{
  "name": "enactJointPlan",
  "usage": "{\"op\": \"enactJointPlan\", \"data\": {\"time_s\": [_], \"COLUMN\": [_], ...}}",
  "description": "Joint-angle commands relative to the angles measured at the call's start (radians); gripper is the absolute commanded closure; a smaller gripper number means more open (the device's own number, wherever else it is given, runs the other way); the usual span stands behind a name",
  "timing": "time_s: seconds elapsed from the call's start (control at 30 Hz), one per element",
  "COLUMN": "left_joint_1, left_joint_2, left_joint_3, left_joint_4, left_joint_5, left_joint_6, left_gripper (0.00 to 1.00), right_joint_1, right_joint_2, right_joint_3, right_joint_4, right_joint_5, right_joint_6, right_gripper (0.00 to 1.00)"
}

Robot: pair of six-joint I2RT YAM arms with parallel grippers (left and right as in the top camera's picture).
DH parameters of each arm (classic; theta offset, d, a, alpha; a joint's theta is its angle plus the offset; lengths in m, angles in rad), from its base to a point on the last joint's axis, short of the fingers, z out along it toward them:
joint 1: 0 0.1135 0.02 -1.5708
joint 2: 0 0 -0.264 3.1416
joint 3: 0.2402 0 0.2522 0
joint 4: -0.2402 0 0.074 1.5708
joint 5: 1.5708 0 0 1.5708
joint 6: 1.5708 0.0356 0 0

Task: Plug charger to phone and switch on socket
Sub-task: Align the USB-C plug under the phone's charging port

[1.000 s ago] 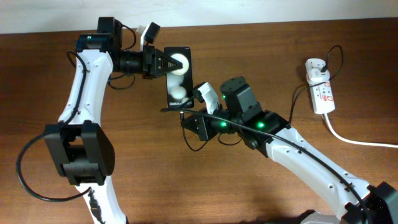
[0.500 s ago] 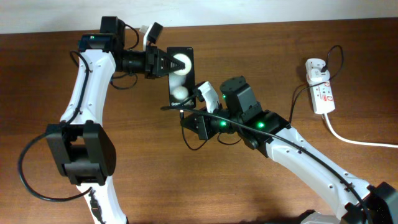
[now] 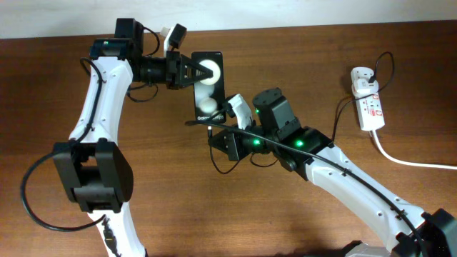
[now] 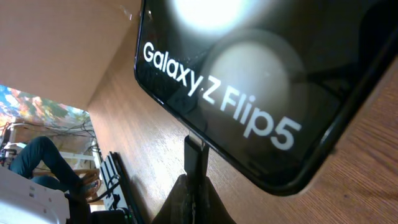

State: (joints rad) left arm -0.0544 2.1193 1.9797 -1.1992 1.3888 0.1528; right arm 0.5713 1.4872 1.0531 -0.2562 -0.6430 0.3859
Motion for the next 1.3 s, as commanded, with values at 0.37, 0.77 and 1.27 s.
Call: {"op": "enactJointPlan", "data": {"time_s": [0.37,0.77,1.27], "left_joint_1": [-0.002,-0.002,-0.002], "left_joint_2": [-0.003,-0.003,-0.003], "left_joint_3": [0.003,0.003,0.003], "left_joint_4": [0.006,0.006,0.006], "left_joint_5": [-0.005,0.002,-0.002], "left_joint_6": [-0.008,-0.008,-0.008], "left_gripper": [1.0,1.0,1.0], "right_joint_1": [-0.028,-0.028,-0.029], "right_joint_2": [-0.013,-0.013,-0.013], "right_joint_3": [0.002,0.002,0.002], "right_joint_4": [0.01,0.009,0.006], "right_joint_5": [0.011,0.001,0.001], "right_joint_6": [-0.003,-0.003,-0.003], "right_gripper": [0.96,0.96,0.96]}}
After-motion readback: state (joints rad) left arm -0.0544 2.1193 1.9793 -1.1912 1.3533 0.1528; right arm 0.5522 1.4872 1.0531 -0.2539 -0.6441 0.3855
